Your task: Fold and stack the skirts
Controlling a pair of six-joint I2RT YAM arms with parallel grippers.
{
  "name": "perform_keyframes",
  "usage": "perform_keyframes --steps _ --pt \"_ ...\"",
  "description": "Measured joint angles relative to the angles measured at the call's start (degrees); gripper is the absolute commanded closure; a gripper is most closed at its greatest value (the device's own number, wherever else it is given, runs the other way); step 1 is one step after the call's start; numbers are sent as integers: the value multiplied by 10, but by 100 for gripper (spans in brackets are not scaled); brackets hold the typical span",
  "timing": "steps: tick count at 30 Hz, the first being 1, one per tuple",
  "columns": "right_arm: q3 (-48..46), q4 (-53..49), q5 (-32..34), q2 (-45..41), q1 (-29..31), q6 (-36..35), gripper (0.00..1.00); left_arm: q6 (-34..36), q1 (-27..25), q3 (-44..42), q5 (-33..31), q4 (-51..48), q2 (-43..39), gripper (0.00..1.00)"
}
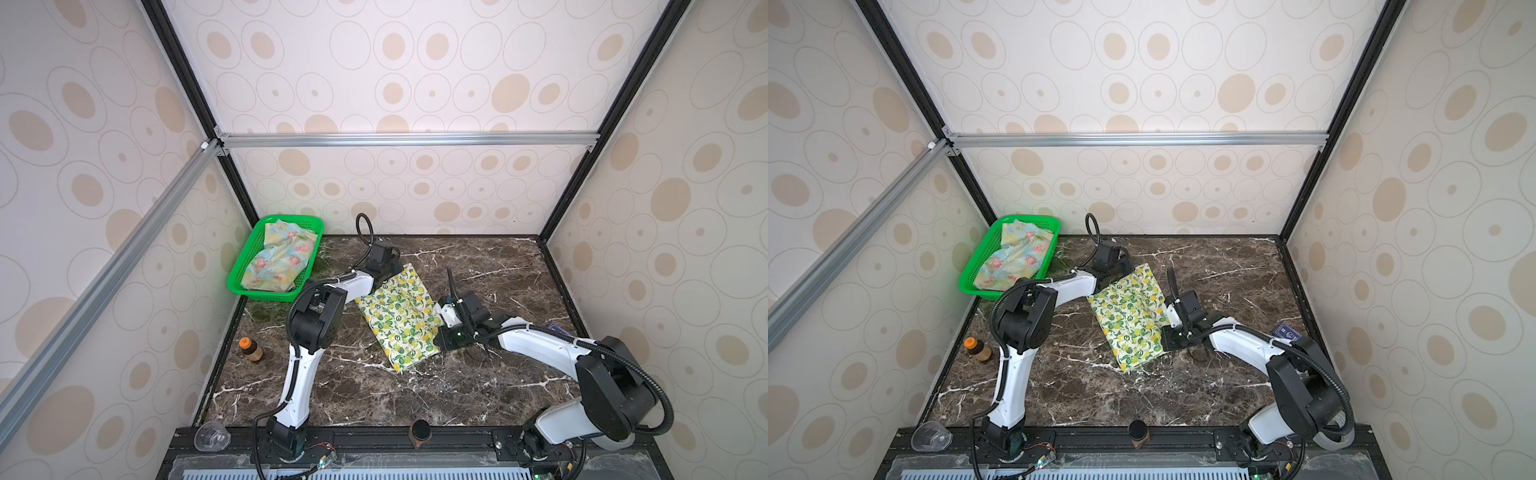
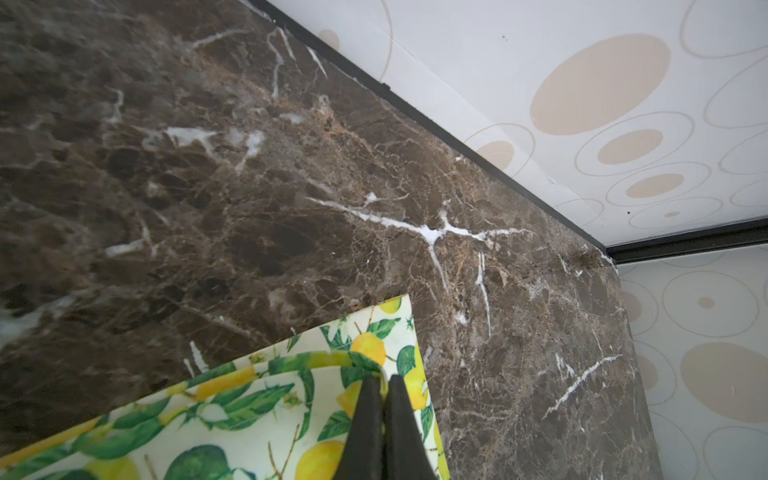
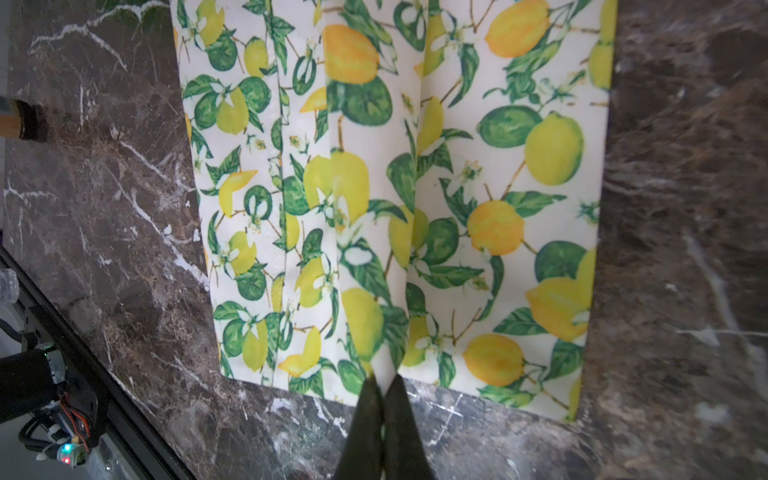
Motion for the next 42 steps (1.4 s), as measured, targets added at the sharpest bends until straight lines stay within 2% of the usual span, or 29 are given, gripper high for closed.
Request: perform_keyframes --steps 1,4,8,13,18,20,21,26,31,36,42 --pt "0 2 0 3 -2 0 68 -1 0 0 1 0 1 100" --pt "0 9 3 14 -6 -8 55 -2 0 0 3 3 1 100" --pt "0 14 10 25 -7 -21 53 -2 0 0 7 4 1 100" --pt "0 12 26 43 -8 -33 58 -2 0 0 7 6 1 100" --pt "0 7 36 53 -9 -43 82 -3 0 0 7 7 1 100" --pt "0 7 35 53 -9 -47 96 -3 0 0 8 7 1 100" --pt "0 6 34 53 -9 -47 100 -3 0 0 8 7 1 100" --pt "0 -6 24 34 -9 -45 100 -2 0 0 7 6 0 100" --pt "10 -31 2 -52 -5 -45 100 -2 2 -5 2 -5 -30 100" --pt "46 -52 -8 -129 21 -43 100 -1 10 -45 -11 -8 -131 100" --pt "82 -68 -12 -158 75 -40 100 6 34 -124 -30 -2 -279 100"
